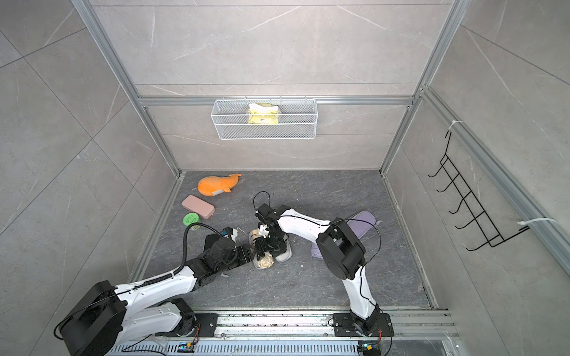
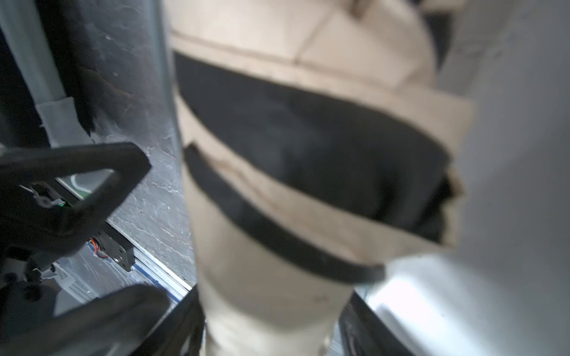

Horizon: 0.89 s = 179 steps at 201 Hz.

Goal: Put umbrellas into zippered umbrella sleeves
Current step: Adjust the umbrella in the umbrella sleeve.

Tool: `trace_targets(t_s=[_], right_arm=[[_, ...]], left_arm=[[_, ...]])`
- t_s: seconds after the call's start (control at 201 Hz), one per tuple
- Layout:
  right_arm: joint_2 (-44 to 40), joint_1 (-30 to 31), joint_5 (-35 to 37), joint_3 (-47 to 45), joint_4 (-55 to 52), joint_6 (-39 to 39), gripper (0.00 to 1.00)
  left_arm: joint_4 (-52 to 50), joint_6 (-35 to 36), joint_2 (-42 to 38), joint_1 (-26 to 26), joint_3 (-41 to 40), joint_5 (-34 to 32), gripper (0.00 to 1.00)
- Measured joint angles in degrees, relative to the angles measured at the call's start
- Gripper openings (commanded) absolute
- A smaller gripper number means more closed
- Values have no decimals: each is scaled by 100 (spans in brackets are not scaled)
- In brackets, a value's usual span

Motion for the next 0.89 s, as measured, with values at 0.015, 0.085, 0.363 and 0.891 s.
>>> trace_targets(t_s=[0.015,0.085,0.363,0.891], right_arm=[[-31,0,20,0,-4,-26,72],[-197,2,83,-2,-17,-85,73],[-990,122,400,-590,28,-76,72],[-1451,763,881,-1635,1086,1054,32]], left_arm=[[-20,4,-44,24,7,20,70],[-63,22,-190,142,39,142,72],[-417,503,-175,1268,564,887,73],[-306,1589,2557,1886,2280,1808,70]])
